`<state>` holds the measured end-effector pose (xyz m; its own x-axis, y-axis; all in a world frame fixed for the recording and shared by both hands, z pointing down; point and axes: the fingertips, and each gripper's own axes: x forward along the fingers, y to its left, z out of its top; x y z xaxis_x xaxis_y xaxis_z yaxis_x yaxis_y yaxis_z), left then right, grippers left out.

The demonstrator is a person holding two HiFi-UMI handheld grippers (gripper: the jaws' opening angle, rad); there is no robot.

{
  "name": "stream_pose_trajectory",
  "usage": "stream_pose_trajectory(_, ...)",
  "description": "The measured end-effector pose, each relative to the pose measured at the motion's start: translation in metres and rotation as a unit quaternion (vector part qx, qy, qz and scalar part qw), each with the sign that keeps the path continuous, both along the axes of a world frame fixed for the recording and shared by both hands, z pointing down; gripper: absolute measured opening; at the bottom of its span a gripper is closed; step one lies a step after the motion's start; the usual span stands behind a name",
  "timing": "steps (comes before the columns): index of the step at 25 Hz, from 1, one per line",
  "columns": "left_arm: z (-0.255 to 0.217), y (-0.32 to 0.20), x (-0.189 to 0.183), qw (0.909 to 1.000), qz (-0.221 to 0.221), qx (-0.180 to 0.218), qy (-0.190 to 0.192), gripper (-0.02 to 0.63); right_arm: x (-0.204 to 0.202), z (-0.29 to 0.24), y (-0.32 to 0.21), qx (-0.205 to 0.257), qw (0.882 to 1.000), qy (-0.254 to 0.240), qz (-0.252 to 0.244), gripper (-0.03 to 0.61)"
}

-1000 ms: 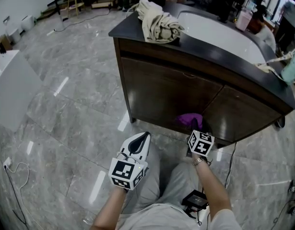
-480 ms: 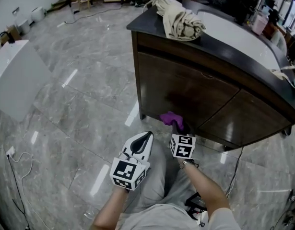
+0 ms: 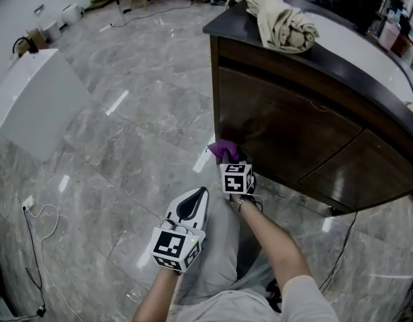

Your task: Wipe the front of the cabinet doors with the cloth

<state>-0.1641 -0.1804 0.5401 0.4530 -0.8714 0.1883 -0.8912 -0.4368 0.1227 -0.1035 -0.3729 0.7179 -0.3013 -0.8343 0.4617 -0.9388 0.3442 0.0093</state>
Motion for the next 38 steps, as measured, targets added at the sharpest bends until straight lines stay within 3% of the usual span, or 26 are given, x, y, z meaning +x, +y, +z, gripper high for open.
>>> stream_pose_trajectory(4, -0.003, 0.003, -0.006, 1.0, -0.006, 0.002, -0.006, 0.007, -0.006, 0.009, -0.014, -0.016, 1.0, -0.018, 0.019, 0.153)
stream_pose_trajectory(9, -0.002, -0.002, -0.005, 1.0, -0.004, 0.004, -0.005, 0.006, 0.024, 0.009, -0.009, -0.013, 0.998, -0.029, 0.049, 0.153)
stream_pose_trajectory(13, -0.003, -0.003, 0.013, 0.9998, 0.016, 0.007, 0.0, 0.006, 0.074, 0.013, 0.008, -0.021, 0.995, -0.047, 0.088, 0.153)
stream_pose_trajectory(23, -0.002, -0.005, 0.049, 0.9985, 0.05, 0.005, 0.021, 0.006, 0.225, 0.033, 0.062, -0.039, 0.982, 0.001, 0.182, 0.153)
stream_pose_trajectory(28, -0.003, -0.007, 0.063, 0.9977, 0.063, 0.008, 0.024, 0.007, 0.277, 0.039, 0.082, -0.05, 0.976, 0.024, 0.212, 0.153)
stream_pose_trajectory(31, -0.004, -0.007, 0.07, 0.9972, 0.07, 0.008, 0.025, 0.007, 0.294, 0.037, 0.088, -0.049, 0.973, 0.033, 0.222, 0.153)
stream_pose_trajectory(34, -0.004, -0.006, 0.07, 0.997, 0.072, 0.009, 0.027, 0.006, 0.299, 0.034, 0.096, -0.053, 0.968, 0.008, 0.246, 0.153)
stream_pose_trajectory(38, -0.002, -0.009, 0.062, 0.9974, 0.064, 0.005, 0.032, 0.006, 0.258, 0.03, 0.099, -0.059, 0.973, -0.033, 0.219, 0.153)
